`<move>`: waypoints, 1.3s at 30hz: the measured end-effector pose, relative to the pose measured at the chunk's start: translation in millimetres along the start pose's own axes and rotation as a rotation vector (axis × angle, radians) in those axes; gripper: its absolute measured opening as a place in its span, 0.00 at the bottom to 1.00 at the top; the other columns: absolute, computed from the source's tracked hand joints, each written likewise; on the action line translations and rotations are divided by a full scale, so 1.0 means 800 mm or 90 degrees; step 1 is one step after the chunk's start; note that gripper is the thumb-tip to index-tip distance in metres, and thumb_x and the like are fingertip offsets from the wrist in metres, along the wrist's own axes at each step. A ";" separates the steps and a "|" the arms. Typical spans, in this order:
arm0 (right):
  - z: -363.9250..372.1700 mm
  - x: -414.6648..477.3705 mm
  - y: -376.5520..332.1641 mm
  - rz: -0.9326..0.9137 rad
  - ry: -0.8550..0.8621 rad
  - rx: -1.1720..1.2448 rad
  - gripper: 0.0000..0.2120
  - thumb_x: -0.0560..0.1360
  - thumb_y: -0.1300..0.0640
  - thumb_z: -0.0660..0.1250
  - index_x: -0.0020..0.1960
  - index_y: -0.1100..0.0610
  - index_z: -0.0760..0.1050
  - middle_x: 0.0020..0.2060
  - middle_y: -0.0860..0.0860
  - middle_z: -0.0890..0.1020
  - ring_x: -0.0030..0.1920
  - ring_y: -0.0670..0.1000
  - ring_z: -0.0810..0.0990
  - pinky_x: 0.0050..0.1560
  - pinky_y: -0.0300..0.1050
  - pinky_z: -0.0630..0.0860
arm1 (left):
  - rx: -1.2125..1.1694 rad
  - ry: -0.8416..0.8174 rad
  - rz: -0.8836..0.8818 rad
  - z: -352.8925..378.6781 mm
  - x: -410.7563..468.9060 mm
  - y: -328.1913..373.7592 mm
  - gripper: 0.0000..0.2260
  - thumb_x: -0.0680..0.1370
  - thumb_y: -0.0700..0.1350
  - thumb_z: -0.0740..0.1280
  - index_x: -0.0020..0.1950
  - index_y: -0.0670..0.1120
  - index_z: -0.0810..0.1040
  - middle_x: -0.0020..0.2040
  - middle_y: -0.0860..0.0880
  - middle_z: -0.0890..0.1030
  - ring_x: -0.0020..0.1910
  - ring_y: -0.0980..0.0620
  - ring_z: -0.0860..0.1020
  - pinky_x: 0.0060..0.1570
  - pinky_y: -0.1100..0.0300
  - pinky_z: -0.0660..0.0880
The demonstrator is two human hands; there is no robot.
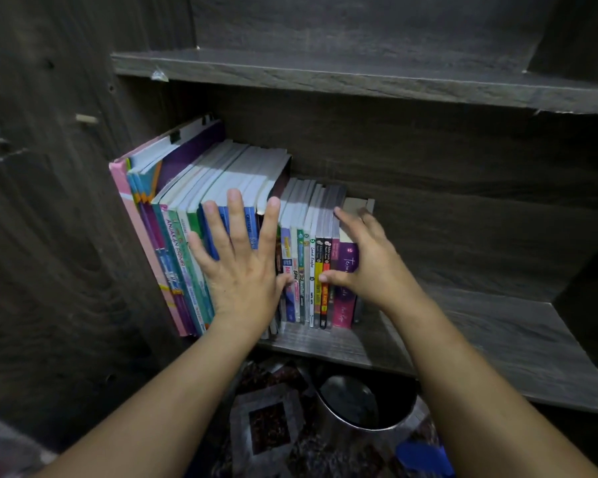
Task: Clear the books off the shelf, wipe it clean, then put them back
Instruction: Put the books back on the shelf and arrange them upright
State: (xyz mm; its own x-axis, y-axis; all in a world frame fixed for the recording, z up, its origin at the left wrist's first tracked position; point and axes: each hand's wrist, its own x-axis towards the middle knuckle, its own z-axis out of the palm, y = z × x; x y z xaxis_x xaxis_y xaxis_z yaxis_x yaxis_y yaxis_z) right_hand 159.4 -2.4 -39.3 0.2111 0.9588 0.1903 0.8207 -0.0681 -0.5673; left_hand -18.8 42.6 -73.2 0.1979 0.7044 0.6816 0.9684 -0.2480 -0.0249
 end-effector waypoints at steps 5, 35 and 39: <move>0.006 0.000 -0.009 -0.051 0.031 -0.155 0.50 0.64 0.44 0.78 0.76 0.37 0.50 0.77 0.51 0.52 0.76 0.61 0.50 0.73 0.62 0.57 | -0.015 -0.005 -0.011 0.001 0.000 0.003 0.63 0.56 0.72 0.73 0.79 0.52 0.39 0.75 0.39 0.32 0.73 0.34 0.38 0.68 0.33 0.36; 0.019 -0.005 0.002 -0.128 0.150 -0.310 0.53 0.57 0.37 0.78 0.74 0.35 0.52 0.77 0.56 0.48 0.76 0.64 0.49 0.69 0.73 0.54 | -0.005 0.016 0.063 0.036 -0.027 -0.016 0.67 0.53 0.72 0.75 0.79 0.51 0.40 0.75 0.38 0.31 0.74 0.35 0.33 0.68 0.36 0.31; 0.013 -0.001 -0.017 -0.123 0.120 -0.257 0.36 0.63 0.43 0.76 0.68 0.40 0.64 0.75 0.52 0.58 0.75 0.60 0.55 0.69 0.70 0.59 | 0.004 0.017 0.065 0.035 -0.027 -0.014 0.66 0.54 0.71 0.75 0.79 0.50 0.39 0.75 0.37 0.31 0.74 0.34 0.33 0.68 0.35 0.32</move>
State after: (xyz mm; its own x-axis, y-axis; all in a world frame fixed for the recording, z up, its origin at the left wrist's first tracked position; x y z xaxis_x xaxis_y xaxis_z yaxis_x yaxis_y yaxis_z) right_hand 142.9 0.7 -39.8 0.0970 0.9004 0.4242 0.9869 -0.0318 -0.1580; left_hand -29.7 48.7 -108.3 0.2923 0.6575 0.6945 0.9441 -0.3143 -0.0998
